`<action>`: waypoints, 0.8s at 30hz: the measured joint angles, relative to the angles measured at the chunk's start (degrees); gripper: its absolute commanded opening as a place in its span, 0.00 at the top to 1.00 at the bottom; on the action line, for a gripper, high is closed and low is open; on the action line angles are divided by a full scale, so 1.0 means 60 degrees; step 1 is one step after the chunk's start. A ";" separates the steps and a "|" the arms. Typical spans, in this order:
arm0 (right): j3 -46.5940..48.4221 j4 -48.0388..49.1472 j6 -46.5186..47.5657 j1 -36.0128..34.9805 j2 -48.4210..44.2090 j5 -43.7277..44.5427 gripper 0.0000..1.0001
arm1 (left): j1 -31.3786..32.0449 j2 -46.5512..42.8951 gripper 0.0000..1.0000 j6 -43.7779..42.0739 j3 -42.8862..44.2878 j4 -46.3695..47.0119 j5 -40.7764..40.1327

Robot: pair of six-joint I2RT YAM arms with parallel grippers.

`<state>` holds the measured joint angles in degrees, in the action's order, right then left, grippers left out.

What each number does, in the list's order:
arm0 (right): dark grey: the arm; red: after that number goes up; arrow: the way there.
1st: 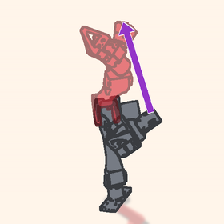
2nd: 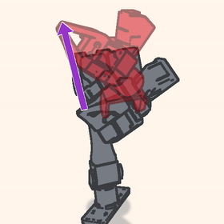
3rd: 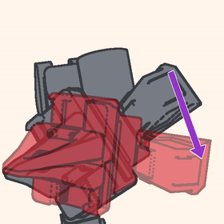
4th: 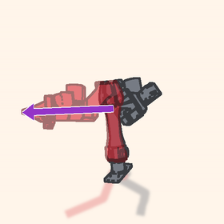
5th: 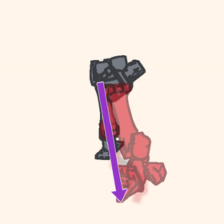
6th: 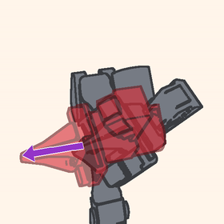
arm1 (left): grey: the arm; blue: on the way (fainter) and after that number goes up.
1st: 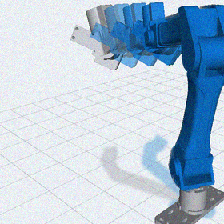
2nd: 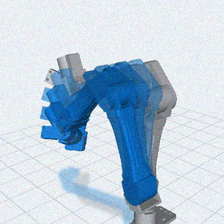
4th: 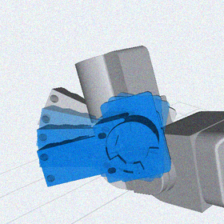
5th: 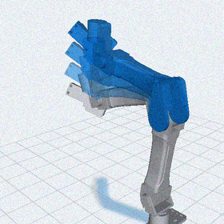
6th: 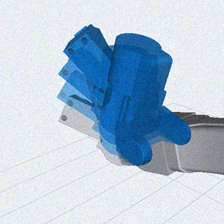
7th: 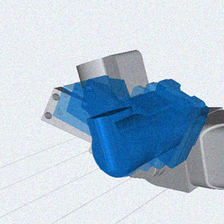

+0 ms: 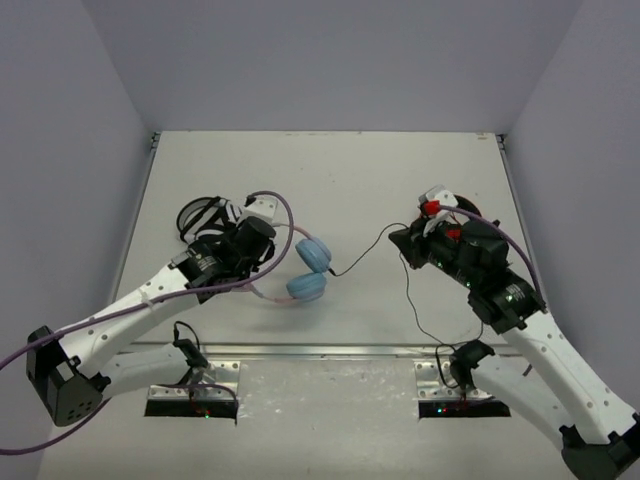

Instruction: Wrap the headphones

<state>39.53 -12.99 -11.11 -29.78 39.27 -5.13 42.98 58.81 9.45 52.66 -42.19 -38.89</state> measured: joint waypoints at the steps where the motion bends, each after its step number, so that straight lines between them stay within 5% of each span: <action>1: 0.0463 -0.0266 0.0200 0.0000 0.0306 -0.0361 0.99 | 0.0040 0.0157 1.00 -0.0102 -0.0011 0.0084 0.0426; 6: 0.1960 -0.1555 0.0984 -0.0266 0.1636 -0.1344 0.99 | 0.0463 0.0678 1.00 -0.0572 -0.0011 0.0874 0.3016; 12: 0.2455 -0.2841 0.1344 -0.1253 0.2856 -0.0856 0.99 | 0.0790 0.1005 1.00 -0.1086 0.0175 0.1107 0.6149; 24: 0.4018 -0.3763 -0.0197 -0.2164 0.5504 0.1825 0.99 | 0.1056 0.1235 1.00 -0.1351 0.0404 0.1228 0.7745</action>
<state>63.64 -35.57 -12.29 -42.76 72.29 5.82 49.32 66.22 1.34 55.09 -34.83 7.57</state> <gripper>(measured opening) 0.014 0.108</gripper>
